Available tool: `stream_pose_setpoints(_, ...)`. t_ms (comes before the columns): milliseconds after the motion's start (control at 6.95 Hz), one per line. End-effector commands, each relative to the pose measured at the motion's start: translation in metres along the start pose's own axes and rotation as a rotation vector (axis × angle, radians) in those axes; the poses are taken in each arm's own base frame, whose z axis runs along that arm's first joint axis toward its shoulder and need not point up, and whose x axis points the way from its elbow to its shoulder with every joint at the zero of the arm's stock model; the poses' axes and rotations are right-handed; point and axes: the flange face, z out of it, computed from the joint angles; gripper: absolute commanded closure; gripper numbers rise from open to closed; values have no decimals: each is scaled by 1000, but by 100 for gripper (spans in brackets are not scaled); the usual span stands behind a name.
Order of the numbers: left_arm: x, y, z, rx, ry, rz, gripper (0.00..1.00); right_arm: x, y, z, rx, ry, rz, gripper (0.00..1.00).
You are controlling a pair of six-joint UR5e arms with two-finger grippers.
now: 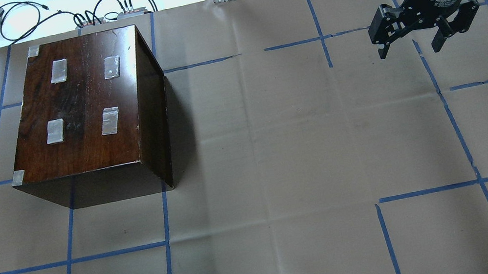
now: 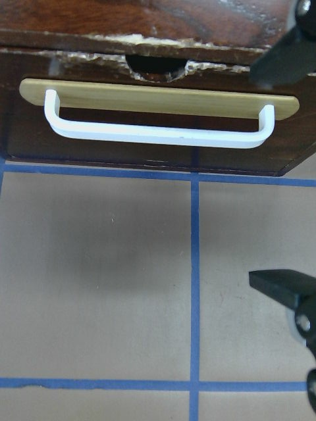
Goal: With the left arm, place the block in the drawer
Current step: 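Lower the left gripper and hook the white drawer handle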
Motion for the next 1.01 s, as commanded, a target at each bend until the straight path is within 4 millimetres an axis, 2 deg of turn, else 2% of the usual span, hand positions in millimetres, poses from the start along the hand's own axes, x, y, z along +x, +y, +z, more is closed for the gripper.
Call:
stream_pose_setpoints(0,-3,1,19,-8,49,16,1,0,0,0,1,0,0,0)
stream_pose_setpoints(863,-20,-6,64,-42,118,20,1,0,0,0,1,0,2,0)
